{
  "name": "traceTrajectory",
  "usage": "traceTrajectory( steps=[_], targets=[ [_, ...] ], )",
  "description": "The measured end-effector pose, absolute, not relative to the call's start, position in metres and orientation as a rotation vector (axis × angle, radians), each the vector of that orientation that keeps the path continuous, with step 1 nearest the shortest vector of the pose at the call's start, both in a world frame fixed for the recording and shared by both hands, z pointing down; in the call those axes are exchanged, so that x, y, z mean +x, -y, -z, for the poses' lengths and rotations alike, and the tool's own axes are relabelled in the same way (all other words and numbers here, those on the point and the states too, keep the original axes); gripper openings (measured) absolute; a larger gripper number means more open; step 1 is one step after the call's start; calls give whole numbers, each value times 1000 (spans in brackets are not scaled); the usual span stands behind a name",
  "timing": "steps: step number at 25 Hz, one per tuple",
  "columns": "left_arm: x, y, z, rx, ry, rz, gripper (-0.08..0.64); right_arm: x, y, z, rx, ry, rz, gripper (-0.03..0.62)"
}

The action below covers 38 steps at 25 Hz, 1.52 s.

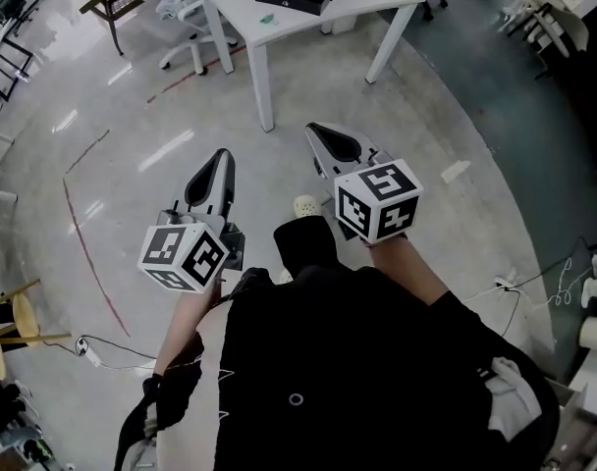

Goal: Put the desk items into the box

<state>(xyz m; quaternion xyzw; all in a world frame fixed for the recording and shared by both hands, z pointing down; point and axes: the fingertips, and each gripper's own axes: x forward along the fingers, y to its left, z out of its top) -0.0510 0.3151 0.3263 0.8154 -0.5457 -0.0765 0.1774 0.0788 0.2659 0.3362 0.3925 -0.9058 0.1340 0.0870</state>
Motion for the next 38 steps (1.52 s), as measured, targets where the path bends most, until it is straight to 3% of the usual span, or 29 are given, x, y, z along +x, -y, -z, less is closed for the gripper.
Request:
traceTrajectory(
  steps=[38],
  targets=[
    [-38, -36, -297, 2299, 1657, 262, 9, 85, 32, -317, 1060, 2801, -435, 5]
  ],
)
